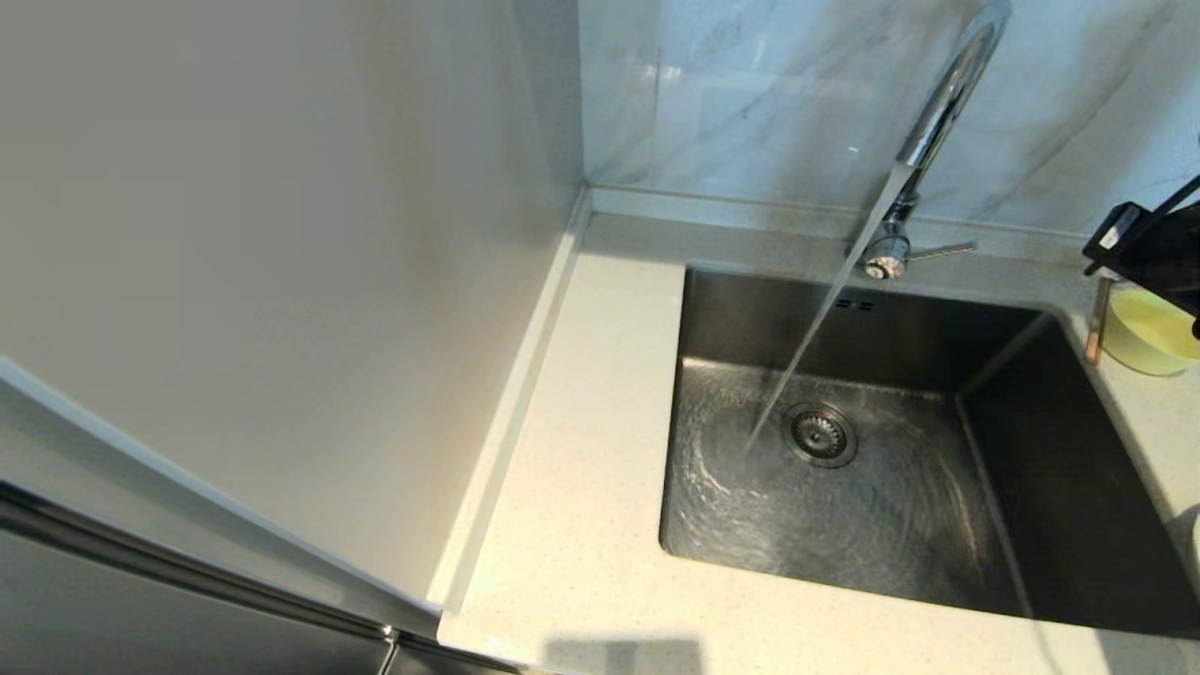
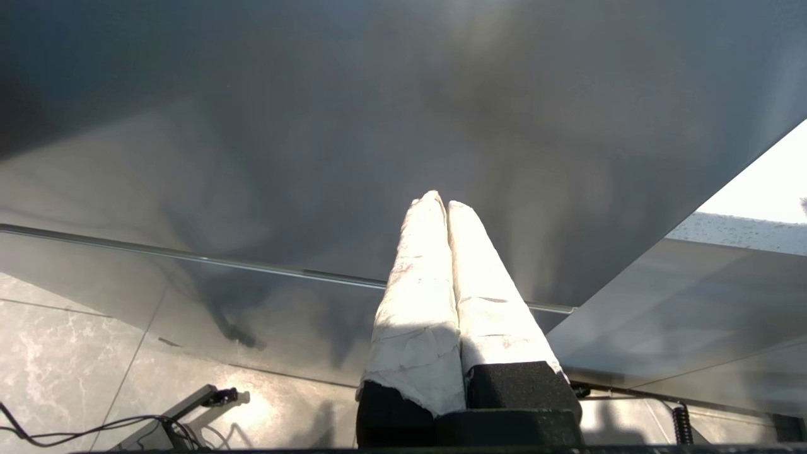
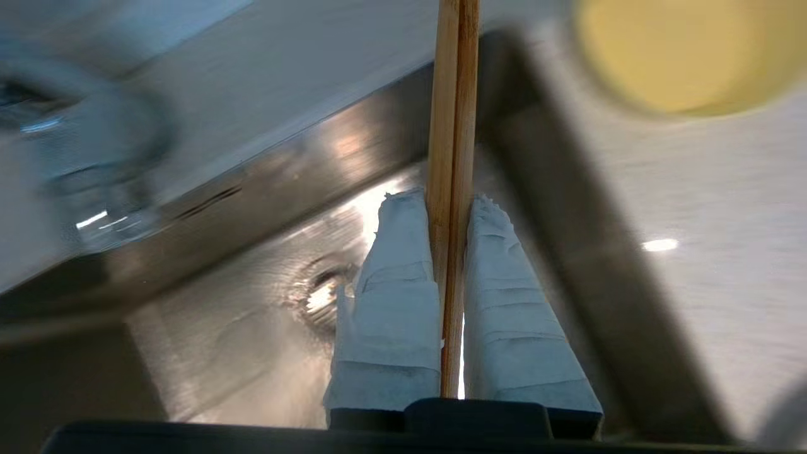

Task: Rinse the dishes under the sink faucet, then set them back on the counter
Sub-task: Place the chopsticks on the table

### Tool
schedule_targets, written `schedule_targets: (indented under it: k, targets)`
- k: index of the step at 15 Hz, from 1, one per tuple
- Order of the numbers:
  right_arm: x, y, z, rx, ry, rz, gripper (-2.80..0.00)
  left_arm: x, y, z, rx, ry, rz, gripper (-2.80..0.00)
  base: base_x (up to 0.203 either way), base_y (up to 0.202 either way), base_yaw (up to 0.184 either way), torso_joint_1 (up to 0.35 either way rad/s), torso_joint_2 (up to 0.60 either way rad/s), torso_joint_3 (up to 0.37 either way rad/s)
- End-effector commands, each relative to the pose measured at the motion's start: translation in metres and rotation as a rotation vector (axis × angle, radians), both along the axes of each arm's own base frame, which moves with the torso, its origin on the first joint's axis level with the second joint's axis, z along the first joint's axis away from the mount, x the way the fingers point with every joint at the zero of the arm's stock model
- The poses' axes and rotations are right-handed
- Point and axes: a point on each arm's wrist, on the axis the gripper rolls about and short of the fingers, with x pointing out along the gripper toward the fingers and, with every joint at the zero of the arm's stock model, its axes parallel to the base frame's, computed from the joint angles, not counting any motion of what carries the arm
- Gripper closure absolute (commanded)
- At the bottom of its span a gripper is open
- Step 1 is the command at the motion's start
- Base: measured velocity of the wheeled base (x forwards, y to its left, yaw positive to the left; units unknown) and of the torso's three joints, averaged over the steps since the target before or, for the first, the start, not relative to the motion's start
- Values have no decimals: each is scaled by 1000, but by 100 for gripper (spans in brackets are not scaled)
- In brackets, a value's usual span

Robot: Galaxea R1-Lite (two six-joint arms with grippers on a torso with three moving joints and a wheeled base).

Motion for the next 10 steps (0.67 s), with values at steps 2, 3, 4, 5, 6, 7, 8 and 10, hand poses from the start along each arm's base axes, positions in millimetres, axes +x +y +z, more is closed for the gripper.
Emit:
schedule_targets:
  k: [2,3,4,5,6,7,8,10]
  targets:
    - [14,24,-10,-157,66,-183,0,0,0,0,0,0,0,0,0,0,0,0,0,0]
    - [15,34,-11,-187,72,-200,0,0,0,0,0,1,0,0,0,0,0,0,0,0]
    - [16,40,-11,-208,76,-214,0,0,0,0,0,1,0,0,0,0,0,0,0,0]
    - [17,42,-11,-213,77,-213,0,0,0,0,0,0,0,0,0,0,0,0,0,0]
    - [16,41,-12,-223,88,-206,0,0,0,0,0,0,-1,0,0,0,0,0,0,0]
    - [15,37,-14,-261,127,-185,0,0,0,0,0,0,0,0,0,0,0,0,0,0]
    - [10,28,-21,-304,196,-150,0,0,0,0,0,0,0,0,0,0,0,0,0,0]
    - [-4,14,-39,-323,315,-12,0,0,0,0,0,0,0,0,0,0,0,0,0,0]
